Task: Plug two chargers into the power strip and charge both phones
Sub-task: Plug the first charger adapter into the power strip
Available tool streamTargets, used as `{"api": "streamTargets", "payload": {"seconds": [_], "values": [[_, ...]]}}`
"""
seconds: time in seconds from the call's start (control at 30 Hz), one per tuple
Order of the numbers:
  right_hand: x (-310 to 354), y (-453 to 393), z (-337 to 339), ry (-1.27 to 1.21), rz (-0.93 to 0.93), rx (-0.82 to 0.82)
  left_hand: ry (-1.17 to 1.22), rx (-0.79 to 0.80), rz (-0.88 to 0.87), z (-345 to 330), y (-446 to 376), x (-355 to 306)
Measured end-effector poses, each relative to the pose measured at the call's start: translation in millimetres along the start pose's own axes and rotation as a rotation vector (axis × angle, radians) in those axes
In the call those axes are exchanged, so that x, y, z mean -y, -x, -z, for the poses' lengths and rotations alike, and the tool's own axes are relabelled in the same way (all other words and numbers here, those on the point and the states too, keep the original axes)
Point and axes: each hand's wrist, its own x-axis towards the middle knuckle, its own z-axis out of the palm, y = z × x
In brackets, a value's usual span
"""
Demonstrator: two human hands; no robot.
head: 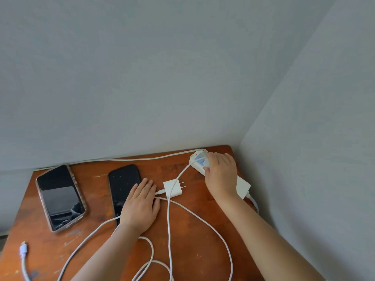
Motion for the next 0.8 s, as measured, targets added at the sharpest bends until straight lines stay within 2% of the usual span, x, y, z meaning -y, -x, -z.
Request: {"api": "streamTargets", "payload": {"seconds": [0.33,0.47,0.63,0.8], "values": [[-6.0,-5.5,9.3,0.069,0.071,0.086,-0.012,0.012,0.009,0.7,-1.2,-1.0],[-8.5,-14.1,3.9,0.033,-0.013,0.208,-0.006,0.011,0.001,-0.7,-0.9,-0.3],[-20.0,-35.8,5.2,-0.050,-0.144,0.228,0.006,-0.009,-0.004,-0.6,-0.9,2.3],[-37.5,-34.3,10.8,-0.247,-0.260,0.195,0.020,-0.029,-0.018,-3.5,-1.4,4.2]]}}
